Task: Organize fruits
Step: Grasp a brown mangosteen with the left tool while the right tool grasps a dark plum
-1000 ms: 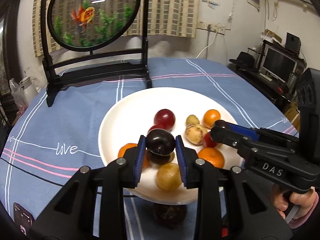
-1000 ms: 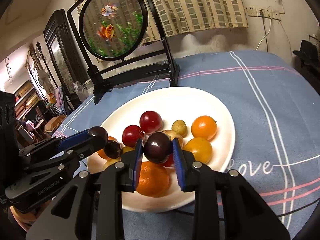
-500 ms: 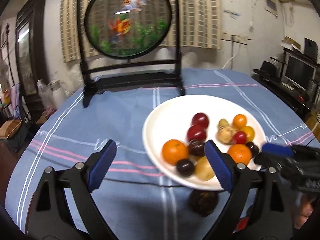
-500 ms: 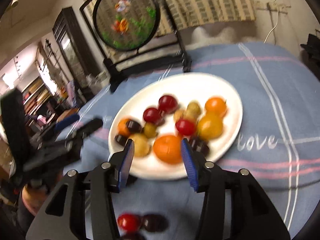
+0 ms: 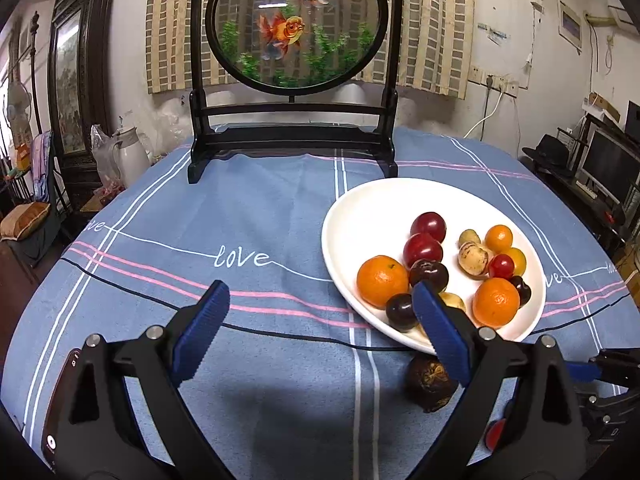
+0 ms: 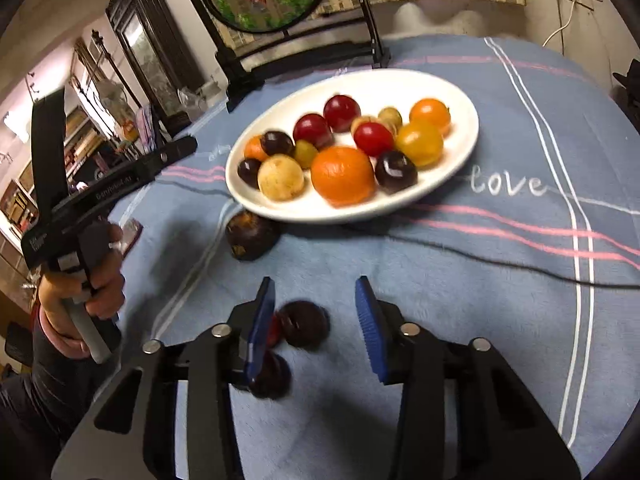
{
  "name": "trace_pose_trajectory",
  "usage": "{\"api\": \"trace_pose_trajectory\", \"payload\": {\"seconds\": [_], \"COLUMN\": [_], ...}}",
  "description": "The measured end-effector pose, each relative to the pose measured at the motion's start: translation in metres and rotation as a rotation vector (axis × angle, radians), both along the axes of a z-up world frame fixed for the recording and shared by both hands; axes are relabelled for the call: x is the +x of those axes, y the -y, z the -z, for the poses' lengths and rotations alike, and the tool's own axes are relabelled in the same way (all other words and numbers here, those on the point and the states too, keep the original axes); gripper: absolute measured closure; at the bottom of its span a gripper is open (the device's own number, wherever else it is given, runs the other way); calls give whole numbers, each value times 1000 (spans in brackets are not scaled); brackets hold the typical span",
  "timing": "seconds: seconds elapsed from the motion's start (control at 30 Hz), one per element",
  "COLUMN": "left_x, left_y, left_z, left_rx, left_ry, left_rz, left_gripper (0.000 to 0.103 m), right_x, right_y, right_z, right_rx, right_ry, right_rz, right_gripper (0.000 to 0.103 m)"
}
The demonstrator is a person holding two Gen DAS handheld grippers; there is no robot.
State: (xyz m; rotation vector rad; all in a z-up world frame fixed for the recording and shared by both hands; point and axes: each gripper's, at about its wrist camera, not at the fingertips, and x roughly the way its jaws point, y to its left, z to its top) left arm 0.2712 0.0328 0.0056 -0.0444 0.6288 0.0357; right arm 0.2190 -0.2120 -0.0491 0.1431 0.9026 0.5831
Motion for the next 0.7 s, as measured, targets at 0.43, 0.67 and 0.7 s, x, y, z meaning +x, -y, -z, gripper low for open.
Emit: {"api": "trace_pose_trajectory", "payload": {"seconds": [0.43,0.67,0.7], "left_x": [-1,-6,-7], "left_y": [0,2,4], "left_z": [2,6,7], "left_rx": [8,2,-3], "left_ry": [-16,-50,-59], "left_rz": [3,71,91], "left_gripper": [9,9,9], "right_x": [-10,-9,-7], "right_y": [-18,-14,-6], "right_z": [17,13,11], "right_rx": [-72,18,68], "right_ry": [7,-3,-15], "right_rz": [-50,-64,-47], "right_gripper": [68,77,77]}}
